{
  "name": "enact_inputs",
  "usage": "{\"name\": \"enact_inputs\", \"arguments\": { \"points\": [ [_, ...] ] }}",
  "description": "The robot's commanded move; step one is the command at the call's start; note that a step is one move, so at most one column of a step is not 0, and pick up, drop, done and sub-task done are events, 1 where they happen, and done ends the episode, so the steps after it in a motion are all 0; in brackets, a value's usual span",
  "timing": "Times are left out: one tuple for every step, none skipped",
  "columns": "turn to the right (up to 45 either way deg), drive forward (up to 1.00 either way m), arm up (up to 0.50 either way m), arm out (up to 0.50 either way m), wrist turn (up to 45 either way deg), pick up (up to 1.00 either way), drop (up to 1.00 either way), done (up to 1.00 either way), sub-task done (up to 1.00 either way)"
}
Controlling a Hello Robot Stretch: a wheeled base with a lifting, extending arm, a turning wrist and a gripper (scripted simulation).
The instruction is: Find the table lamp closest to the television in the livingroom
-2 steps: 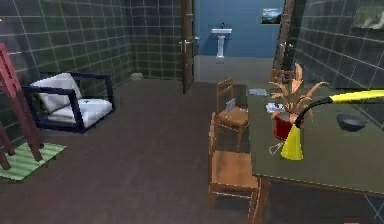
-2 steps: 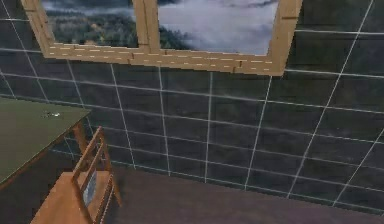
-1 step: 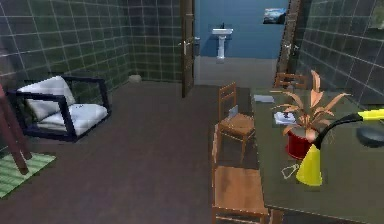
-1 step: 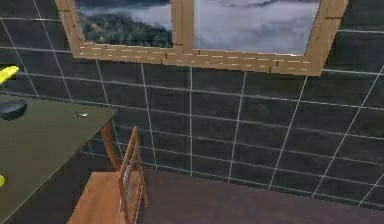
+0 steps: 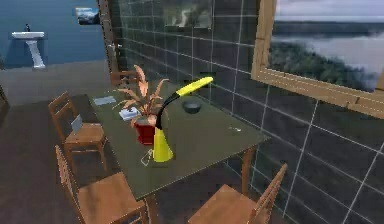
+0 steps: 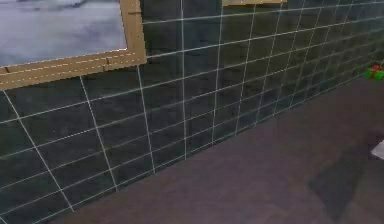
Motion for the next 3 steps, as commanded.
{"name": "enact_inputs", "arguments": {
  "points": [
    [45.0,0.0,0.0,0.0,0.0,0.0,0.0,0.0,0.0],
    [0.0,0.25,0.0,0.0,0.0,0.0,0.0,0.0,0.0],
    [-45.0,0.0,0.0,0.0,0.0,0.0,0.0,0.0,0.0]
  ]
}}
